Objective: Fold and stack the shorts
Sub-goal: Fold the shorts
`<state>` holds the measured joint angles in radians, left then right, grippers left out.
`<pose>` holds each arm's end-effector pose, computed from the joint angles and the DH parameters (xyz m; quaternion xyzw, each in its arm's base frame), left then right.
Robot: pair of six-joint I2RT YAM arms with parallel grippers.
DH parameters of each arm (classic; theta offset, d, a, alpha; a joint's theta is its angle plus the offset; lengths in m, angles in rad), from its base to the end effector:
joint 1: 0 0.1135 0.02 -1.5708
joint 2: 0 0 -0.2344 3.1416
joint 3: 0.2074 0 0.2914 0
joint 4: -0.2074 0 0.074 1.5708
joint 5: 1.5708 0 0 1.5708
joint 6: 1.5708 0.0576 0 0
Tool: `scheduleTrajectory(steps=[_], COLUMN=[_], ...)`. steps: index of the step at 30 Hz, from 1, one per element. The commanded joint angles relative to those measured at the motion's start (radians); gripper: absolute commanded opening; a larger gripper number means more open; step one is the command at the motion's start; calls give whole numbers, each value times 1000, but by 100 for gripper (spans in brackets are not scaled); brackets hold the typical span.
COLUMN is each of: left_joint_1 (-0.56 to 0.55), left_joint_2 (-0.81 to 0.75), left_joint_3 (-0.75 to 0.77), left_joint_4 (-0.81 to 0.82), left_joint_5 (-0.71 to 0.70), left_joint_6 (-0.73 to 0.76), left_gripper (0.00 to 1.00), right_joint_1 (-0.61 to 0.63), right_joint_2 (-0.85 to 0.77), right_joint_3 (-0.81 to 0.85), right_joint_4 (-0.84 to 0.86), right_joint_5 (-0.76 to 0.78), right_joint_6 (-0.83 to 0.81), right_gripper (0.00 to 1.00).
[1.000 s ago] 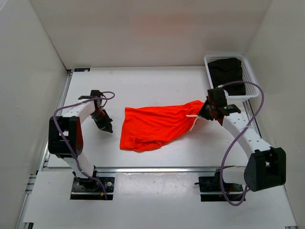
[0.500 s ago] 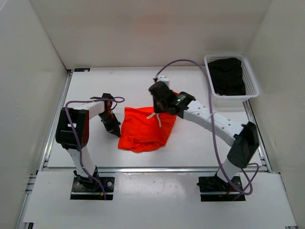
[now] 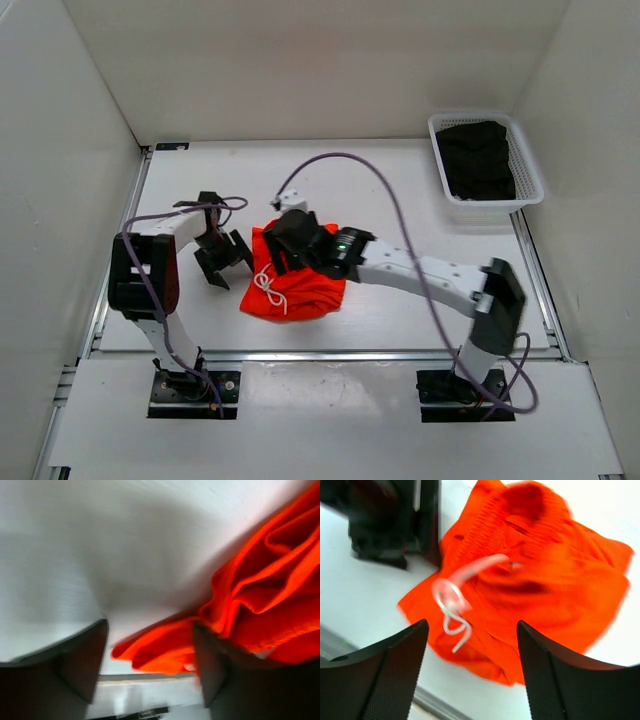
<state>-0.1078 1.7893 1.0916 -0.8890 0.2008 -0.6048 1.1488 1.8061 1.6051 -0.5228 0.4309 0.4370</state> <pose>0.3227 -0.0465 0.0747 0.2455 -0.9642 0.0912 0.0424 0.2106 0.4104 0.2596 -0.2280 0.8654 0.1492 0.4206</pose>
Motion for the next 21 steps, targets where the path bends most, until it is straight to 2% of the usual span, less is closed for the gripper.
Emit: scheduleTrajectory(steps=[1,2,3,5,7,8,10,11,13,15,17,21], left_joint_1=[54,54,54,22,-55,-81,-171,-203,-300,-346,-394,-414], left_joint_2=[-131,-158,-169,-179,-192,-192,-166,-166,-130,-93,-18,85], left_joint_3=[53,76,127,178,247,267,335,355,395,445,502,542], left_joint_4=[-33,-66,-86,-114,-143,-154,-186,-186,-186,-197,-218,-229], left_joint_5=[-37,-67,-84,-142,-170,-188,-208,-221,-251,-288,-325,-370], left_joint_6=[31,31,31,57,79,79,79,79,79,79,79,88], left_gripper=[90,97,97,91,80,80,82,89,94,100,100,100], right_joint_1=[-40,-93,-127,-249,-312,-358,-388,-408,-417,-417,-417,-417], right_joint_2=[-290,-369,-404,-470,-499,-523,-544,-557,-557,-557,-557,-557], right_joint_3=[-164,-280,-337,-430,-529,-563,-646,-668,-700,-720,-720,-711], right_joint_4=[185,185,185,124,61,61,46,46,46,46,46,37], right_joint_5=[104,115,115,21,-30,-58,-110,-125,-144,-156,-165,-165], right_joint_6=[23,76,106,166,247,262,301,330,361,382,391,391], right_gripper=[77,77,76,75,73,73,73,73,73,73,73,73])
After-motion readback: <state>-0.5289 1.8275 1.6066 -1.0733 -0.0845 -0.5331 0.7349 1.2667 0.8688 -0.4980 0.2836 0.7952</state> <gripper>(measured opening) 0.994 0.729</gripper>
